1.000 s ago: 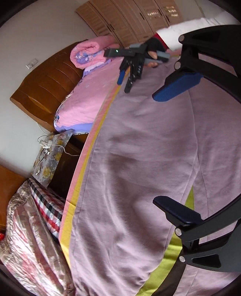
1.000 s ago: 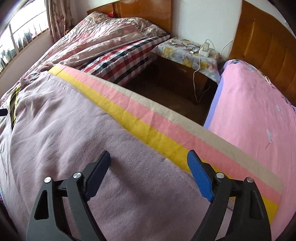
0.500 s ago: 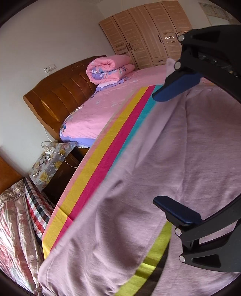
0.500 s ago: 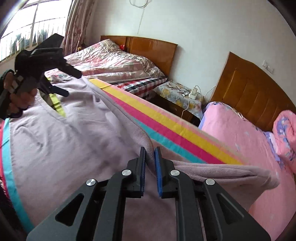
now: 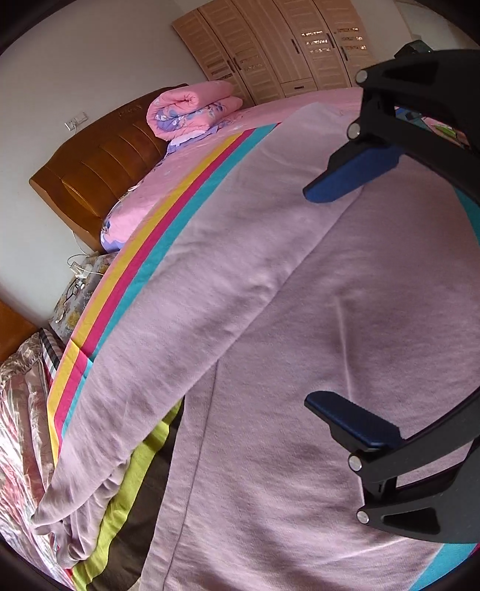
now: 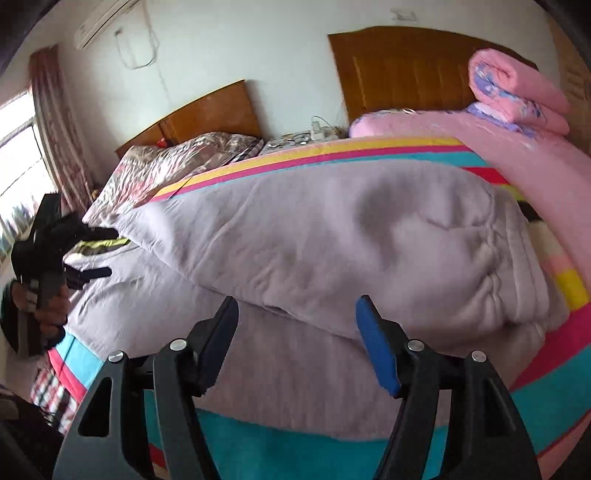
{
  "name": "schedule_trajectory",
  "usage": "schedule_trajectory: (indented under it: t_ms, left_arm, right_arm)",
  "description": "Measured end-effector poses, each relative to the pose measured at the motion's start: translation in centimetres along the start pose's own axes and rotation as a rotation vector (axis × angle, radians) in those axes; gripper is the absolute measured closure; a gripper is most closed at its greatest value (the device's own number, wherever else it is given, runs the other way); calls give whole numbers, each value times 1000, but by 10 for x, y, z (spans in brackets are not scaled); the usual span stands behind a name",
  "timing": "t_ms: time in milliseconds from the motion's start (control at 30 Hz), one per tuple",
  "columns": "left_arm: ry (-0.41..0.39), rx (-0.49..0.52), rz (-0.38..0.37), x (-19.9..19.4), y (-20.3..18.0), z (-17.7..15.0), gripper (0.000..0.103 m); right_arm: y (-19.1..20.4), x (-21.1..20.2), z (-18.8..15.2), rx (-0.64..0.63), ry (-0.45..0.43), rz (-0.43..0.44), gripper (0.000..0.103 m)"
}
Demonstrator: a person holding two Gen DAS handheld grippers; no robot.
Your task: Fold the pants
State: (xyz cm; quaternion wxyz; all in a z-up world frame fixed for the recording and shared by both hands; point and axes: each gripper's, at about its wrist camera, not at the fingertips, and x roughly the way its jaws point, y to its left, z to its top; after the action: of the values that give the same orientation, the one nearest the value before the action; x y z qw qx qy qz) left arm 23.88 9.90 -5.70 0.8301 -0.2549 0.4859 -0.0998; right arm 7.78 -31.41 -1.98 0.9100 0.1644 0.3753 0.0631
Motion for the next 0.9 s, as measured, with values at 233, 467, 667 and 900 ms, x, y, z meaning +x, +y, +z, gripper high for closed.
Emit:
schedule_trajectory:
  t_ms: [233,467,667,900]
  left_arm:
    - [-42,47,32,-8,8,-17,1]
    - [-69,39,50,-17,26,-19,1]
    - [-42,-44,6,-12,48,4,2]
    - [-67,-171,-107,-1,57,56,15]
  right_arm:
    - [-54,8,-2,336,51,22,46]
    - [-78,18,14,509,-13,-13,46]
    - [-88,13,14,527,-76,-11,91]
    - [-85,9,35,476,-110,4,91]
